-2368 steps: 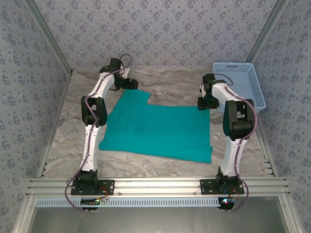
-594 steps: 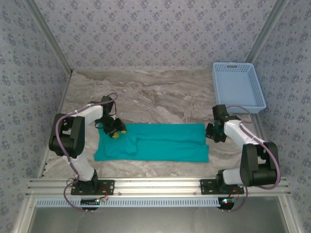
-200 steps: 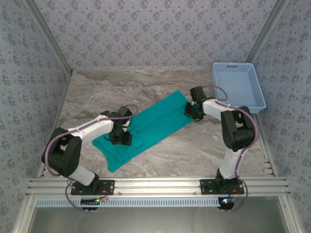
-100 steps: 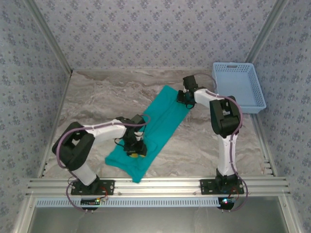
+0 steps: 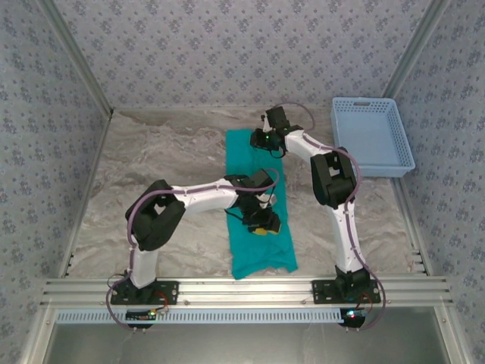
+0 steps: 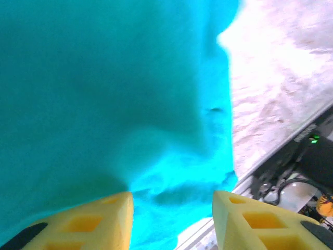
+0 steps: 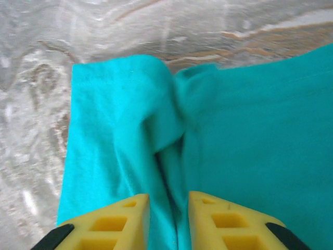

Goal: Fold the inside-out t-shirt

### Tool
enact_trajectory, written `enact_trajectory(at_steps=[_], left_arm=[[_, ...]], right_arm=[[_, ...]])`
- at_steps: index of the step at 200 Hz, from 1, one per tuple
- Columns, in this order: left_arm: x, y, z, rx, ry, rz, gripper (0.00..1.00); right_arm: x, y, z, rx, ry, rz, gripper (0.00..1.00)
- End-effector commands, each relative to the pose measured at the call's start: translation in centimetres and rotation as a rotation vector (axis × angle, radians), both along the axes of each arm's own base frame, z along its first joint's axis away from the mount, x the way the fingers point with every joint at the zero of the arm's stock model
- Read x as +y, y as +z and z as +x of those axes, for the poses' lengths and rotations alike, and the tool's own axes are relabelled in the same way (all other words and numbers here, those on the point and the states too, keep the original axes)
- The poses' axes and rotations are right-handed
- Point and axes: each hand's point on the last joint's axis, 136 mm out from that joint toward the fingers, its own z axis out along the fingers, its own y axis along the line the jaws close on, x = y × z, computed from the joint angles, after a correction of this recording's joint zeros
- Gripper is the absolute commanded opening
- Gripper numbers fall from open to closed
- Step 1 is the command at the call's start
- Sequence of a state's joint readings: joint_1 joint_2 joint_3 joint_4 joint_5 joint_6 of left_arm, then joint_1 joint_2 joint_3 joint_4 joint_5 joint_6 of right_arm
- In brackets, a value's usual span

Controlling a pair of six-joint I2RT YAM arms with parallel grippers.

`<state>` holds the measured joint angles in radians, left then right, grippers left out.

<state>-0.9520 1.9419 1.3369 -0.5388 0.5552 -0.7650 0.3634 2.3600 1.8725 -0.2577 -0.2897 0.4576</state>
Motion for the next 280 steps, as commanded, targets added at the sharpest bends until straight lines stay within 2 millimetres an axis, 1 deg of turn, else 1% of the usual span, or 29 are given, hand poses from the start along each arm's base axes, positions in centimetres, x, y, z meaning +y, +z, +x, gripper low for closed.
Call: enact_trajectory(at_steps=[1, 14, 25, 29, 33, 37, 41, 43, 55, 66, 70, 84, 88, 91, 105, 114, 123, 130, 138, 141, 147, 156, 164, 176, 196, 228, 241, 261, 280], left_arm=[[0.3, 3.9, 0.5, -0.066, 0.006, -0.047, 0.45], [1.3, 5.7, 0.8, -0.137, -0.011, -0.055, 0.45], [2.2, 7.1, 1.2, -0.226, -0.038, -0.061, 0.46], [2.7, 7.4, 1.3, -0.266, -0.049, -0.058, 0.46], [3.1, 7.6, 1.5, -0.306, -0.062, -0.057, 0.46], [3.6, 7.7, 1.6, -0.342, -0.072, -0.052, 0.46], [4.1, 7.8, 1.8, -0.378, -0.083, -0.05, 0.46], [4.3, 7.8, 1.9, -0.397, -0.089, -0.05, 0.46], [5.3, 8.3, 2.2, -0.522, -0.15, -0.075, 0.46], [6.0, 8.8, 2.6, -0.66, -0.21, -0.109, 0.47], [6.3, 8.9, 2.7, -0.71, -0.231, -0.12, 0.47], [7.0, 9.4, 3.0, -0.874, -0.285, -0.162, 0.51], [7.0, 9.4, 2.8, -0.908, -0.32, -0.182, 0.52], [7.0, 9.6, 2.5, -0.935, -0.351, -0.203, 0.52], [6.9, 9.2, 0.3, -1.03, -0.572, -0.297, 0.53], [7.1, 8.5, -1.1, -1.079, -0.72, -0.344, 0.54], [7.2, 7.6, -1.9, -1.114, -0.81, -0.38, 0.57], [7.2, 7.0, -2.8, -1.129, -0.874, -0.426, 0.57], [7.5, 5.9, -4.2, -1.14, -0.979, -0.486, 0.57], [7.7, 5.4, -4.8, -1.135, -1.018, -0.508, 0.57], [8.1, 4.5, -5.6, -1.139, -1.072, -0.526, 0.58], [8.6, 3.4, -5.8, -1.155, -1.091, -0.521, 0.57], [8.9, 2.6, -5.6, -1.183, -1.087, -0.503, 0.57], [9.4, 1.9, -5.9, -1.219, -1.089, -0.499, 0.58], [10.0, 0.4, -7.0, -1.292, -1.185, -0.469, 0.62], [10.2, -0.8, -8.3, -1.343, -1.327, -0.46, 0.61], [10.1, -0.9, -8.9, -1.348, -1.369, -0.47, 0.61], [10.6, -1.6, -9.7, -1.339, -1.456, -0.465, 0.6], [11.0, -2.1, -10.1, -1.298, -1.497, -0.446, 0.6]], right_arm=[[-1.2, 4.9, 0.0, -0.031, 0.018, 0.044, 0.3], [-2.9, 6.6, -0.5, -0.039, -0.003, 0.031, 0.32], [-4.3, 7.7, -1.5, -0.039, -0.018, 0.021, 0.34], [-4.9, 8.3, -2.0, -0.045, -0.026, 0.016, 0.34], [-5.3, 8.3, -2.4, -0.04, -0.03, 0.011, 0.35], [-5.8, 9.2, -2.8, -0.056, -0.034, 0.011, 0.36], [-6.3, 9.1, -3.6, -0.05, -0.033, 0.004, 0.36], [-6.5, 9.6, -3.9, -0.06, -0.032, 0.002, 0.36], [-8.0, 10.2, -6.1, -0.074, -0.037, -0.036, 0.37], [-9.0, 11.0, -8.8, -0.104, -0.022, -0.075, 0.38], [-9.3, 10.9, -9.8, -0.115, -0.007, -0.092, 0.38], [-9.8, 12.7, -13.2, -0.205, 0.054, -0.129, 0.4], [-10.0, 13.2, -14.0, -0.239, 0.071, -0.147, 0.4], [-10.4, 13.0, -14.8, -0.248, 0.078, -0.17, 0.4], [-11.2, 14.1, -17.7, -0.345, 0.132, -0.264, 0.41], [-11.6, 14.7, -19.3, -0.401, 0.167, -0.308, 0.41], [-11.7, 15.1, -20.8, -0.461, 0.202, -0.299, 0.42], [-10.8, 15.3, -22.3, -0.53, 0.29, -0.257, 0.41], [-9.5, 15.4, -24.9, -0.62, 0.45, -0.226, 0.43], [-9.0, 14.9, -26.1, -0.642, 0.521, -0.217, 0.45], [-8.0, 14.6, -28.7, -0.712, 0.686, -0.216, 0.63], [-7.4, 13.0, -33.4, -0.78, 0.955, -0.242, 0.76], [-7.3, 11.5, -36.2, -0.793, 1.108, -0.294, 0.81], [-7.7, 9.3, -39.1, -0.755, 1.268, -0.358, 0.82], [-8.7, 5.7, -42.9, -0.693, 1.526, -0.451, 0.83], [-10.6, 1.9, -45.6, -0.621, 1.785, -0.542, 0.83], [-10.9, 0.8, -46.0, -0.607, 1.864, -0.583, 0.83], [-10.8, -0.9, -45.1, -0.643, 1.926, -0.682, 0.83], [-9.4, -1.1, -44.5, -0.693, 1.91, -0.668, 0.83]])
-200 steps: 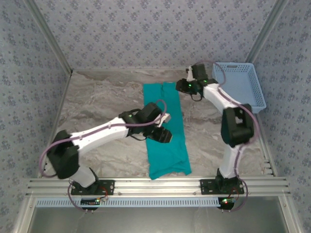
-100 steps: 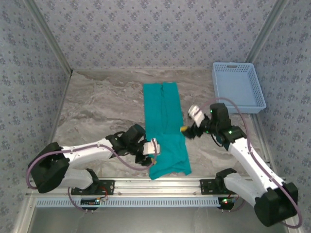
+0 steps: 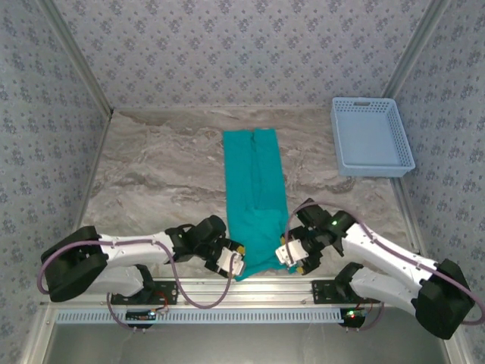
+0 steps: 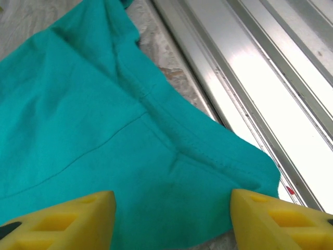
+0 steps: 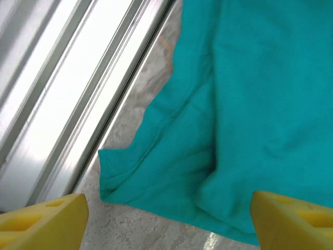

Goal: Fold the inside-out t-shirt

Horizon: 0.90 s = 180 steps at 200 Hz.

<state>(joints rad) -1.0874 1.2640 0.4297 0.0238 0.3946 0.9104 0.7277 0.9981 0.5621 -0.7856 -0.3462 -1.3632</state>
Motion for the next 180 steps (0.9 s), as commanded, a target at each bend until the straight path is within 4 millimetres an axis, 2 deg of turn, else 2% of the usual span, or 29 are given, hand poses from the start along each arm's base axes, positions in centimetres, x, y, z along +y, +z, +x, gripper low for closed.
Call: enact_trajectory(at_steps=[1, 25, 51, 68, 72, 76, 101, 114, 134, 149, 152, 166, 180], left_arm=[[0.4, -0.2, -0.7, -0.046, -0.085, 0.035, 0.6], [0.9, -1.0, -1.7, -0.041, -0.113, 0.108, 0.59], [1.5, -1.5, -1.6, -0.039, -0.096, 0.163, 0.59], [1.0, -1.4, -1.3, -0.058, -0.092, 0.135, 0.61], [0.9, -1.4, -1.2, -0.063, -0.095, 0.127, 0.68], [0.7, -1.5, -1.1, -0.069, -0.096, 0.122, 0.7], [0.1, -2.4, -0.8, -0.08, -0.121, 0.146, 0.68], [-0.4, -2.6, -0.8, -0.075, -0.139, 0.146, 0.62], [-0.9, -1.9, -1.4, -0.046, -0.167, 0.124, 0.48], [-1.0, -1.4, -1.8, -0.044, -0.181, 0.094, 0.41], [-1.0, -1.3, -1.8, -0.044, -0.181, 0.087, 0.39], [-0.7, -0.9, -2.0, -0.039, -0.177, 0.074, 0.13], [-0.3, -0.2, -2.3, -0.026, -0.169, 0.083, 0.06]], right_arm=[[0.4, -0.8, 1.1, -0.084, 0.072, -0.018, 0.83], [0.3, -1.8, 1.0, -0.069, 0.086, -0.051, 0.83], [0.8, -2.6, 0.9, -0.075, 0.061, -0.033, 0.83], [0.5, -3.6, 0.7, -0.086, 0.053, -0.046, 0.84], [0.5, -3.8, 0.8, -0.094, 0.051, -0.048, 0.84], [0.3, -4.1, 0.8, -0.1, 0.052, -0.056, 0.84], [-0.1, -5.3, 0.3, -0.117, 0.068, -0.09, 0.83], [-0.2, -5.5, 0.2, -0.134, 0.078, -0.105, 0.74], [0.0, -5.0, 0.2, -0.14, 0.087, -0.109, 0.43], [-0.1, -4.9, 0.2, -0.146, 0.092, -0.123, 0.28], [-0.2, -4.9, 0.2, -0.149, 0.094, -0.127, 0.26], [-0.2, -4.5, -0.1, -0.153, 0.105, -0.126, 0.16], [0.2, -3.6, -0.2, -0.152, 0.109, -0.107, 0.12]])
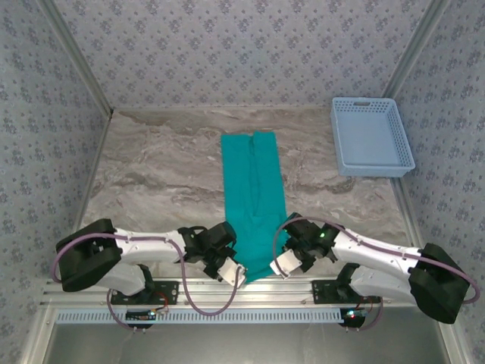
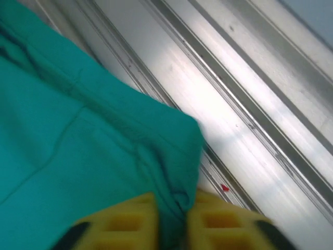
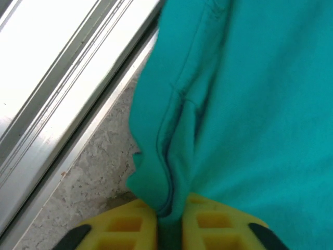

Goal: Fold the inside-out t-shirt

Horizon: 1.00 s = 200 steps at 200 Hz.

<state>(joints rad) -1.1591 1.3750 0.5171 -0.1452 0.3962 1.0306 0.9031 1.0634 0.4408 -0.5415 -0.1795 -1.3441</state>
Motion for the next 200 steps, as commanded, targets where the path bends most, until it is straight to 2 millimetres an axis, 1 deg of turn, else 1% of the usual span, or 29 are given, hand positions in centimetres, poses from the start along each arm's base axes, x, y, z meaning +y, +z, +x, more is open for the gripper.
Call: enact_trajectory(at_steps=[1, 6, 18, 40, 52, 61, 69, 85, 105, 118, 130, 131, 140, 149, 161, 180, 200], left_arm=[[-0.9, 2.0, 0.4, -0.028, -0.003, -0.077, 0.05], [-0.7, 2.3, 0.3, -0.023, 0.002, -0.074, 0.0], [-0.6, 3.2, 0.1, -0.001, 0.023, -0.087, 0.0], [-0.7, 5.5, -0.8, 0.059, 0.056, -0.151, 0.0], [-0.6, 6.9, -1.4, 0.112, 0.076, -0.184, 0.0], [-0.5, 7.8, -1.8, 0.154, 0.103, -0.197, 0.0], [-0.1, 8.5, -2.2, 0.195, 0.131, -0.194, 0.0], [0.7, 11.2, -3.8, 0.315, 0.158, -0.177, 0.0], [1.7, 15.2, -5.5, 0.421, 0.17, -0.187, 0.0], [2.4, 17.1, -5.9, 0.453, 0.189, -0.199, 0.0], [2.7, 18.8, -6.0, 0.464, 0.202, -0.21, 0.0], [2.8, 19.0, -6.0, 0.466, 0.204, -0.211, 0.0], [2.7, 20.3, -6.1, 0.495, 0.211, -0.227, 0.0], [3.0, 21.1, -6.1, 0.544, 0.208, -0.218, 0.01], [2.8, 22.1, -4.9, 0.563, 0.222, -0.246, 0.01], [2.3, 23.0, -1.5, 0.626, 0.291, -0.3, 0.01], [2.5, 23.0, 2.2, 0.721, 0.366, -0.313, 0.0]], right_arm=[[-1.0, 0.3, -0.5, -0.001, -0.002, -0.043, 0.12], [-1.1, 0.6, -0.7, 0.006, 0.002, -0.042, 0.11], [-1.3, 1.3, -1.3, 0.03, 0.008, -0.042, 0.09], [-1.6, 3.2, -3.4, 0.118, 0.033, -0.022, 0.06], [-1.6, 4.6, -4.6, 0.167, 0.037, -0.004, 0.04], [-1.3, 5.8, -5.5, 0.211, 0.04, 0.017, 0.0], [-0.9, 7.1, -6.1, 0.24, 0.038, 0.037, 0.0], [-0.2, 9.2, -7.4, 0.287, 0.042, 0.065, 0.0], [0.9, 11.3, -8.9, 0.329, 0.024, 0.113, 0.0], [1.9, 13.1, -9.3, 0.355, -0.019, 0.158, 0.0], [3.0, 15.8, -9.4, 0.395, -0.066, 0.212, 0.0], [2.9, 15.8, -9.5, 0.404, -0.073, 0.206, 0.0], [3.4, 17.5, -9.7, 0.443, -0.109, 0.231, 0.0], [3.8, 18.5, -9.2, 0.451, -0.155, 0.251, 0.0], [4.2, 19.3, -7.8, 0.466, -0.229, 0.275, 0.0], [4.9, 20.0, -4.8, 0.536, -0.361, 0.333, 0.0], [5.5, 20.5, -1.6, 0.61, -0.459, 0.436, 0.0]])
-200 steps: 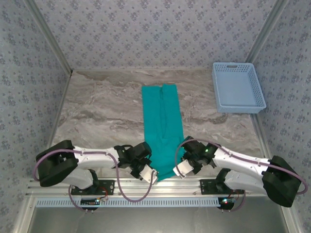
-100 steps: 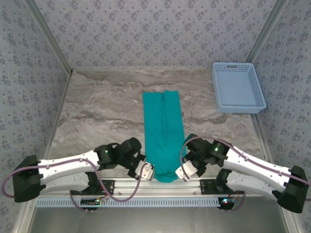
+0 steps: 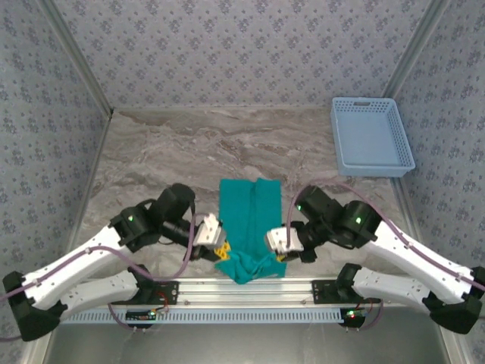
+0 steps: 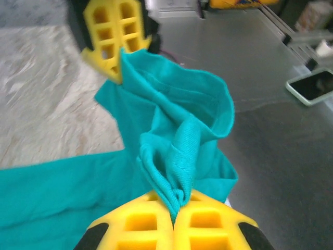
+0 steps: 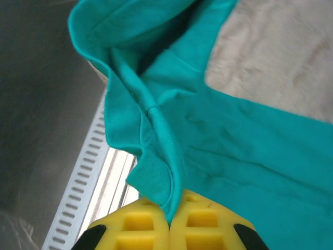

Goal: Fold the inside-out t-shirt

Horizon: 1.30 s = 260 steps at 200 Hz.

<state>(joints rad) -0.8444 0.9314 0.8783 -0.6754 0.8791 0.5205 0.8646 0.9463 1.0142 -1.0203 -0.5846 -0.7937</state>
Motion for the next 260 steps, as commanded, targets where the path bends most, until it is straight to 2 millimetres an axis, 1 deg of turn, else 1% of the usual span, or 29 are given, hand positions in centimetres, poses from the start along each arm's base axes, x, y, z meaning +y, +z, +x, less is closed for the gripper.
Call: enact_trajectory(at_steps=[1, 10, 26, 41, 58, 78, 90, 108, 122, 129, 131, 133, 163, 183, 190, 198, 200, 202, 218, 225, 227, 230, 260], left_arm=[[0.5, 1.2, 1.7, 0.168, -0.015, -0.045, 0.0], [0.5, 0.8, 3.8, 0.202, 0.035, -0.034, 0.0], [0.5, -0.2, 6.6, 0.243, 0.087, 0.003, 0.0], [0.2, -0.8, 7.7, 0.252, 0.074, 0.002, 0.0], [-0.1, -1.2, 9.4, 0.265, 0.105, -0.002, 0.0], [-0.3, -1.6, 12.4, 0.269, 0.201, -0.001, 0.0], [-0.2, -1.9, 13.6, 0.27, 0.233, 0.013, 0.0], [-0.3, -1.8, 15.2, 0.249, 0.251, 0.021, 0.0], [-0.6, -1.1, 15.7, 0.237, 0.242, 0.015, 0.0], [-0.6, -0.6, 15.5, 0.235, 0.229, 0.009, 0.0], [-0.6, -0.5, 15.4, 0.234, 0.224, 0.008, 0.0], [-0.6, -0.5, 15.3, 0.233, 0.222, 0.009, 0.0], [0.0, 0.3, 14.0, 0.215, 0.234, 0.022, 0.0], [0.1, 1.1, 12.2, 0.184, 0.227, 0.036, 0.0], [0.0, 1.4, 11.8, 0.163, 0.232, 0.037, 0.0], [0.0, 1.6, 11.7, 0.135, 0.246, 0.036, 0.0], [0.0, 1.7, 11.8, 0.13, 0.25, 0.034, 0.0], [0.0, 1.9, 11.8, 0.124, 0.253, 0.03, 0.0], [-0.1, 2.2, 12.1, 0.107, 0.255, 0.027, 0.0], [-0.1, 2.3, 12.3, 0.099, 0.252, 0.036, 0.0], [-0.1, 2.2, 12.4, 0.1, 0.252, 0.041, 0.0], [-0.1, 2.2, 12.4, 0.101, 0.251, 0.048, 0.0], [-0.2, 1.6, 13.5, 0.086, 0.255, 0.071, 0.0]], right_arm=[[0.8, 0.7, 1.8, 0.175, -0.105, 0.084, 0.0], [1.0, 0.7, 3.2, 0.208, -0.143, 0.119, 0.0], [0.8, -0.2, 5.9, 0.246, -0.212, 0.125, 0.0], [0.4, -1.4, 7.8, 0.275, -0.262, 0.084, 0.0], [0.1, -2.3, 9.7, 0.295, -0.322, 0.035, 0.0], [-0.1, -2.2, 11.6, 0.325, -0.374, 0.05, 0.0], [-0.5, -2.0, 12.5, 0.353, -0.402, 0.065, 0.0], [-0.9, -2.2, 13.9, 0.379, -0.44, 0.047, 0.0], [-0.8, -1.8, 13.9, 0.405, -0.423, 0.039, 0.0], [-0.8, -1.7, 13.6, 0.424, -0.416, 0.031, 0.0], [-0.6, -1.0, 13.9, 0.408, -0.411, 0.041, 0.0], [-0.6, -0.7, 13.9, 0.405, -0.408, 0.042, 0.0], [-0.5, 1.0, 11.8, 0.389, -0.39, 0.048, 0.0], [-0.7, 2.1, 10.1, 0.362, -0.393, 0.061, 0.0], [-0.7, 2.6, 10.1, 0.348, -0.42, 0.071, 0.0], [-0.7, 3.3, 9.9, 0.331, -0.432, 0.088, 0.0], [-0.9, 2.6, 9.7, 0.35, -0.437, 0.078, 0.0], [-0.9, 2.5, 9.6, 0.354, -0.44, 0.079, 0.0], [-1.2, 2.9, 10.3, 0.335, -0.46, 0.091, 0.0], [-1.3, 2.6, 10.4, 0.345, -0.462, 0.078, 0.0], [-1.2, 3.3, 10.7, 0.327, -0.46, 0.089, 0.0], [-1.2, 3.5, 11.0, 0.319, -0.46, 0.088, 0.0], [-0.9, 3.3, 12.8, 0.308, -0.467, 0.081, 0.0]])
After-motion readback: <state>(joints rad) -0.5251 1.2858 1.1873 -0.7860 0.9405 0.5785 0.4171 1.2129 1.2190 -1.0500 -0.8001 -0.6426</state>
